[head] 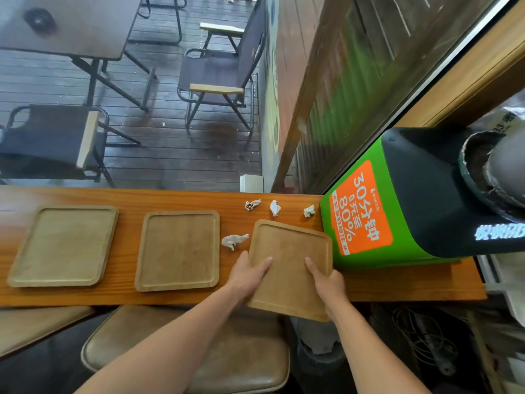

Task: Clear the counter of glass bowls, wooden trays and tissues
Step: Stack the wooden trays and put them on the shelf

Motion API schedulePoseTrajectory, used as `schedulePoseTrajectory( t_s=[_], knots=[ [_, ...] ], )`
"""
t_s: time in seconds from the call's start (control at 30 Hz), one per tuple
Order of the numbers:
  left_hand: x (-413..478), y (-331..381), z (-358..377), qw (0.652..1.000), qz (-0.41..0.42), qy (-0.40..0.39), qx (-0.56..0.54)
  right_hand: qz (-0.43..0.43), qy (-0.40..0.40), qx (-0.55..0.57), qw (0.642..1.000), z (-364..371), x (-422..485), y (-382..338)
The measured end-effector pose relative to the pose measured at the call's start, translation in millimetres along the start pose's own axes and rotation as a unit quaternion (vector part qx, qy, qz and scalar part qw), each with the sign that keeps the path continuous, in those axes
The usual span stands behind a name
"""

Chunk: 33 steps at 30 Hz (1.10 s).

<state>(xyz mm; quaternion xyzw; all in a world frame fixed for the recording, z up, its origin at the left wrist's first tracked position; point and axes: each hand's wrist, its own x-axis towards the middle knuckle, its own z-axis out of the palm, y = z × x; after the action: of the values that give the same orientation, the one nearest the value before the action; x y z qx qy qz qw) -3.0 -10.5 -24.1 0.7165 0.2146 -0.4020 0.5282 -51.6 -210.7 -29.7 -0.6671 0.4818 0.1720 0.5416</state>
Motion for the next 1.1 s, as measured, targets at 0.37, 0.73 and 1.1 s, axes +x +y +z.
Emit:
schedulePoseTrajectory(
  t_s=[0.37,0.73,1.1],
  knots=[
    [-11.3,6.7,-60.5,0.994,0.066,0.087,-0.020,-0.074,-0.003,-0.035,0.997,50.1,-29.7,-41.5],
    [-26.5,-36.0,-173.3,0.979,0.007,0.176,-0.103,-0.063,-0.127,-0.100,0.985,164.6,-58.4,-69.8],
    [-10.7,-51.1,-214.2,0.971,-0.044,0.230,0.040,-0.021,-0.140,-0.156,0.978,220.4,-62.7,-74.5]
  ],
)
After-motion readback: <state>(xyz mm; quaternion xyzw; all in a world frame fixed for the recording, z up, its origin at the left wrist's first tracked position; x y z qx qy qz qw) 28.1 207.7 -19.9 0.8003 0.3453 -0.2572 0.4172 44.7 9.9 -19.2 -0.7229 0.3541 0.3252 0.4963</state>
